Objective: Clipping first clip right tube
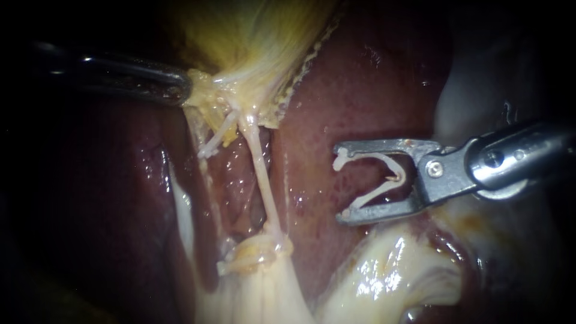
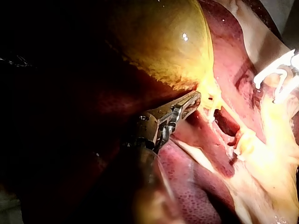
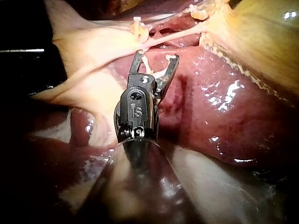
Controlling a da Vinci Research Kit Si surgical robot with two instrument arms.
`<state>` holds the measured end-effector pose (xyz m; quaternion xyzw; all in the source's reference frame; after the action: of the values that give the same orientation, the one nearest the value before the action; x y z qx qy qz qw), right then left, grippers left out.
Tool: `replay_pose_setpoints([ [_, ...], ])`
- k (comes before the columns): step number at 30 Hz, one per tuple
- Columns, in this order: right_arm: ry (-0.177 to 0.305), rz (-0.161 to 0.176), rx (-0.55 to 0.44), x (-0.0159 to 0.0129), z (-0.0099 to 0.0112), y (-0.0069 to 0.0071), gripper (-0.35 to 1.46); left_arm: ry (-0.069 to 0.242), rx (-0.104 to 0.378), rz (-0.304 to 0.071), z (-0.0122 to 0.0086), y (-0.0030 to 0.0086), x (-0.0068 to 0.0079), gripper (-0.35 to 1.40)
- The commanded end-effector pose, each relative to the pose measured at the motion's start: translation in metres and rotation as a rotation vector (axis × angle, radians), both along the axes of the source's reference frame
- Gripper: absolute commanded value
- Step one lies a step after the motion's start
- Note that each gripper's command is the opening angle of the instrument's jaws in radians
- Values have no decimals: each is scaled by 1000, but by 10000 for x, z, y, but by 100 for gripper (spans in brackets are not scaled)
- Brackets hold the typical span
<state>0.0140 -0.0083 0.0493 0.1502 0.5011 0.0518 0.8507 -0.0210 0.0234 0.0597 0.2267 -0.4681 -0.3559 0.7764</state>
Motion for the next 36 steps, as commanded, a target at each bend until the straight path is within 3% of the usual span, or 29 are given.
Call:
replay_pose_setpoints([
  [1, -1, -1, 18, 2, 3, -4, 50, 1, -1, 0, 1, 0, -1, -35],
  [10, -10, -1, 139, 27, 36, -28, 50, 3, -1, -3, -3, -3, -4, -35],
  [25, -32, 79, 276, 47, 83, -38, 50, 5, -3, -5, -1, -6, -7, -35],
  [36, 27, 90, 380, 68, 100, -44, 50, 5, -3, -4, 0, -7, -8, -35],
])
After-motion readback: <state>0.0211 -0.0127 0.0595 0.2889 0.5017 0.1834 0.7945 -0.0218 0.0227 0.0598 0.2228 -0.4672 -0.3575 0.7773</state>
